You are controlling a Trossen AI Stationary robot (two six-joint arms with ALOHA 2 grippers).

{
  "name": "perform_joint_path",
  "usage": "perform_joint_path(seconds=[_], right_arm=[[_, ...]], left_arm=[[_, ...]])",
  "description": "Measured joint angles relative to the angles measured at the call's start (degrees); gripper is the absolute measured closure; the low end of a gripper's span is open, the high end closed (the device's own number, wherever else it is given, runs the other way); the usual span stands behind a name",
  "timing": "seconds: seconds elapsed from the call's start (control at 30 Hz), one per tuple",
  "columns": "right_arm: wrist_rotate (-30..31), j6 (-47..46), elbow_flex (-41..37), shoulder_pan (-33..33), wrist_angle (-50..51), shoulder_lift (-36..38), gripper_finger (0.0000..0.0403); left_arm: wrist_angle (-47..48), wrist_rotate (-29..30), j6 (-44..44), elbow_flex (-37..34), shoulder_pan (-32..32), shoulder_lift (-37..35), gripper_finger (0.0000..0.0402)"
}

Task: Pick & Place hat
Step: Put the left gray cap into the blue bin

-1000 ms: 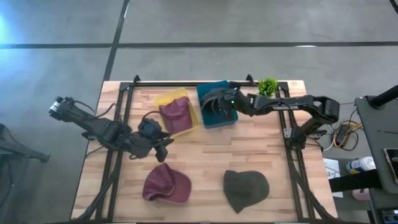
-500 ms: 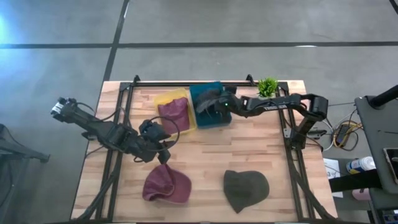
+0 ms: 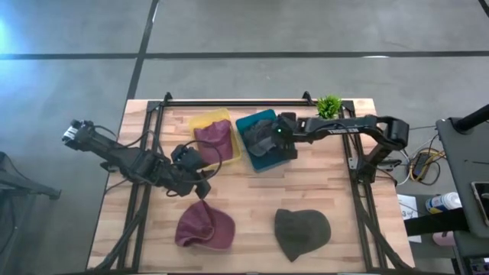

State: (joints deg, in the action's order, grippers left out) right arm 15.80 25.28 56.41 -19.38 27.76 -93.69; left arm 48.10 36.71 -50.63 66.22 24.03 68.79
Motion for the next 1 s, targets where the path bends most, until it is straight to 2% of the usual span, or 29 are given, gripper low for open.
perform_joint_path(seconds=[0.17,0.33,0.47,0.63,0.77,1.0], right_arm=[[0.0,2.2,0.5,0.0,3.0,4.3,0.0177],[-1.6,1.6,0.5,0.0,10.2,9.7,0.0166],[-4.3,-1.7,0.5,0.0,14.1,13.5,0.0163],[-10.1,-9.3,0.6,0.0,10.5,16.1,0.0174],[-11.5,-13.6,0.6,0.0,9.6,14.2,0.0185],[-13.4,-15.6,1.0,0.5,2.2,4.5,0.0188]], left_arm=[[0.0,0.1,1.0,0.0,-0.8,0.0,0.0268],[0.0,0.1,1.0,0.0,-1.1,0.0,0.0268],[0.0,0.6,1.0,0.0,-1.1,0.0,0.0268],[-0.1,1.0,1.0,0.0,-1.6,0.0,0.0268],[-0.3,0.9,1.0,0.0,-2.2,0.0,0.0268],[-0.9,0.9,0.9,0.0,-2.3,0.0,0.0268]])
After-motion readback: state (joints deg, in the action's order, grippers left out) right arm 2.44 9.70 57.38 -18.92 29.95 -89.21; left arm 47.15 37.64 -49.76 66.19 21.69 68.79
